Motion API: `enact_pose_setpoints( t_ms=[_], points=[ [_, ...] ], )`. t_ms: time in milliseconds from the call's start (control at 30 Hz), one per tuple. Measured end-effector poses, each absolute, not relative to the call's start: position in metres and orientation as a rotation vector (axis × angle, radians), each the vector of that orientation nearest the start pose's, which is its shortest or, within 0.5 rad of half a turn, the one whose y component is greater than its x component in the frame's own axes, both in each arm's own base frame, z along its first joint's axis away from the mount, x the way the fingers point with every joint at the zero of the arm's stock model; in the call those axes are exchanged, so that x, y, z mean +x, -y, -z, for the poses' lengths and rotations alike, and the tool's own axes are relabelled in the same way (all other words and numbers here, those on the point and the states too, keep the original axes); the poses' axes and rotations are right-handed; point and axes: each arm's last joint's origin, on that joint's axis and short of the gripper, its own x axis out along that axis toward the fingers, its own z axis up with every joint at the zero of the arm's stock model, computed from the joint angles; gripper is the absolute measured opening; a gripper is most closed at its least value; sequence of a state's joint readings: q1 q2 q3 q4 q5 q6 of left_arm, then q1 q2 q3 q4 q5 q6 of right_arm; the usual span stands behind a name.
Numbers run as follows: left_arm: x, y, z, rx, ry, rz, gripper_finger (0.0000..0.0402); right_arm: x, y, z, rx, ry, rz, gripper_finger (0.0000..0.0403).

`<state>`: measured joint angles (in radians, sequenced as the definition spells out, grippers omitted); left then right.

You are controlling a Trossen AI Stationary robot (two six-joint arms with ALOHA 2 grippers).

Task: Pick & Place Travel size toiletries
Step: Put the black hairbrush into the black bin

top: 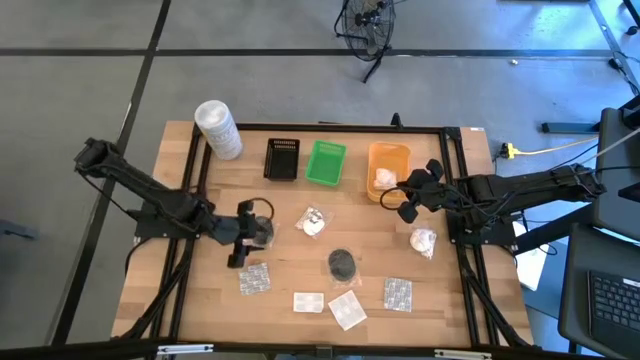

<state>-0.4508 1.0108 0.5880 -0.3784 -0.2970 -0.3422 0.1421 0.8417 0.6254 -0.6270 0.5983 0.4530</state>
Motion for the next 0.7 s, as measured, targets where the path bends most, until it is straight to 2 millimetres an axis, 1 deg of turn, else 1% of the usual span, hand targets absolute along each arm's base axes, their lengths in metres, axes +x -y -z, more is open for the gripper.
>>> enact_pose_setpoints(
  t_ms=[267,433,567,700],
  points=[
    [0.18,0.098,-0.194,-0.036,-0.827,-0.032,0.0227,0.159,-0.006,-0.239,0.121,-0.661,0.591,0.001],
    [0.183,0.107,-0.193,-0.063,-0.884,-0.056,0.0227,0.159,-0.006,-0.239,0.122,-0.662,0.589,0.0005],
    [0.186,0.114,-0.187,-0.027,-0.945,-0.132,0.0227,0.159,-0.006,-0.239,0.123,-0.659,0.588,0.0013],
    [0.192,0.121,-0.172,0.027,-0.993,-0.164,0.0227,0.16,-0.006,-0.239,0.124,-0.655,0.588,0.0025]
  ],
)
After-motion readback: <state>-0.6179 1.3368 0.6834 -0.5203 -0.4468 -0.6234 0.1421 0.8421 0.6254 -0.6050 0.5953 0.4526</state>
